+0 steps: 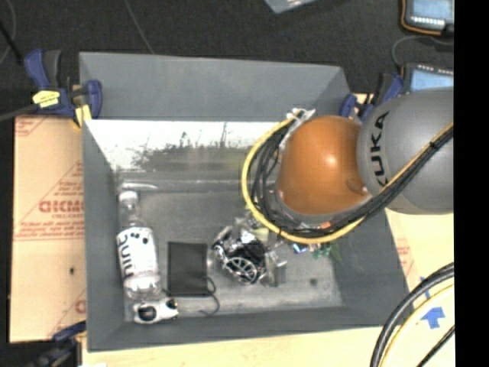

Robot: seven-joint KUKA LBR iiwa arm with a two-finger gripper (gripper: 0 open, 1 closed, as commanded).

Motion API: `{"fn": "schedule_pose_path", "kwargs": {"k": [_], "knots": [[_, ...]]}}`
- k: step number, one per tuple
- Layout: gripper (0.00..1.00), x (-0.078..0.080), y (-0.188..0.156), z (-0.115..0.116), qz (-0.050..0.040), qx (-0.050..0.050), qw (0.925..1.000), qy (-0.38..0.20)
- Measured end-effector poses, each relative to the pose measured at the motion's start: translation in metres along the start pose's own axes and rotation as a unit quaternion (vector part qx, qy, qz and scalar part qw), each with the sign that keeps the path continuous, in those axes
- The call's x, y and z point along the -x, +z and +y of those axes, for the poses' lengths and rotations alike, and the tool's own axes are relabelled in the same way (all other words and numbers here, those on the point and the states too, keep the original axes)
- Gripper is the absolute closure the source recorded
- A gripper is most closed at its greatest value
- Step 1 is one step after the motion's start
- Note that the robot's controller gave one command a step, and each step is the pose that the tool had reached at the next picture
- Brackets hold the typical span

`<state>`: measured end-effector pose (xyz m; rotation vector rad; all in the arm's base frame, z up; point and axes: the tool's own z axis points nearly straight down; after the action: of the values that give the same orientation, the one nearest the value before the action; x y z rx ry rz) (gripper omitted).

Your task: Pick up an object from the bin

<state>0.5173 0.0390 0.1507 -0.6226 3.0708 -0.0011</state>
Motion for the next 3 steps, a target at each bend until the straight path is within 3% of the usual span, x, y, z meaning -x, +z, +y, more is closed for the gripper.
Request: {"fn": "schedule_pose_path", "kwargs": {"k": [1, 2, 3], "knots": [[0.0, 0.022, 0.003, -0.015, -0.0013, -0.001, 0.9996, -0.03], [0.0, 0.022, 0.002, -0.02, -0.0027, -0.001, 0.9969, -0.078], [0.0, 0.024, 0.008, -0.032, -0.0026, 0.0, 0.9999, 0.012]]}}
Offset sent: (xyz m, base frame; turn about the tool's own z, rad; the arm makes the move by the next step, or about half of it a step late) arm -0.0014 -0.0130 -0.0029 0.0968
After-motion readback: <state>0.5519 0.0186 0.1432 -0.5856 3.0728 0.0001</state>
